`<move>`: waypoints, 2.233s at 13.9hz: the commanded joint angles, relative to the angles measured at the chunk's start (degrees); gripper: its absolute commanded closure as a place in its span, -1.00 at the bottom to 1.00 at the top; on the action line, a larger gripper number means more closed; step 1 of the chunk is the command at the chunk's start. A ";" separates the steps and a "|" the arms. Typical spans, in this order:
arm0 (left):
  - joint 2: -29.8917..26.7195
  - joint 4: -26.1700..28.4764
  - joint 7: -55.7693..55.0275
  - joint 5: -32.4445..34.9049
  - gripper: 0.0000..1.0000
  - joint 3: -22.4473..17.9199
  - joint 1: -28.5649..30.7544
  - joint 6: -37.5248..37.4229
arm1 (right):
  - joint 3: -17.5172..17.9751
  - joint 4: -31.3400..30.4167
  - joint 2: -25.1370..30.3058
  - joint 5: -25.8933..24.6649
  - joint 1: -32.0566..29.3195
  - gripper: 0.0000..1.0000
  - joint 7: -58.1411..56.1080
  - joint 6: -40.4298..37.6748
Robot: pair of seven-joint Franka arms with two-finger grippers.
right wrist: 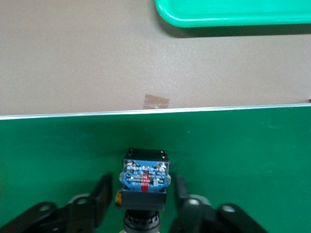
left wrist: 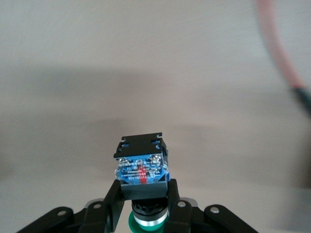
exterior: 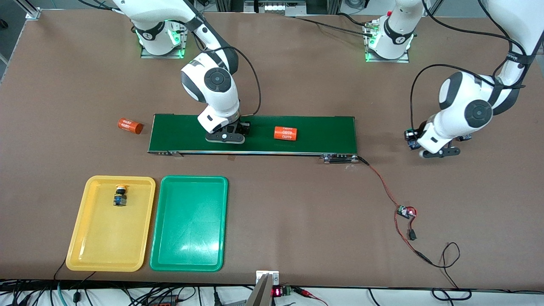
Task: Sort buttons by color to trays
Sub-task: 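Lift the yellow-cap button with the right gripper while the left gripper lifts, then drop the button into the yellow tray while the left gripper places another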
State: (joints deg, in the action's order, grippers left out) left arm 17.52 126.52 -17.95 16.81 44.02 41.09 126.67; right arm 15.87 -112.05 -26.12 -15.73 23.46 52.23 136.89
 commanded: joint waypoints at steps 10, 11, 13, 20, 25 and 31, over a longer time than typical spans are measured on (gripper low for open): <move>1.63 -5.24 1.61 -5.82 1.00 8.45 -14.10 -0.73 | -1.36 6.13 4.67 0.95 -18.34 0.72 -26.07 -10.42; 2.25 -5.24 1.17 -5.83 1.00 8.36 -14.89 -0.73 | -1.54 7.44 4.24 2.87 -20.54 0.72 -30.30 -10.33; 3.91 -5.15 -0.67 -5.83 1.00 8.18 -16.13 0.32 | -1.72 10.69 2.31 3.86 -24.76 0.72 -38.65 -10.42; 8.57 -4.44 -3.94 -5.48 0.82 2.74 -20.96 5.16 | -4.70 16.68 -6.92 3.24 -28.56 0.71 -46.60 -5.87; 5.96 -6.45 -3.58 -5.91 -1.00 1.24 -20.70 5.87 | -6.37 17.21 -12.99 2.37 -28.91 0.70 -46.60 2.49; -2.93 -8.84 -2.80 -7.94 -1.00 1.24 -8.86 -8.60 | -7.17 17.30 -14.66 2.28 -29.61 -0.03 -46.51 4.52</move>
State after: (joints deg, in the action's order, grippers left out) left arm 16.40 116.26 -22.22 10.65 45.22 27.08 122.37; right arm 8.59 -95.79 -39.76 -13.09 -5.65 6.44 140.56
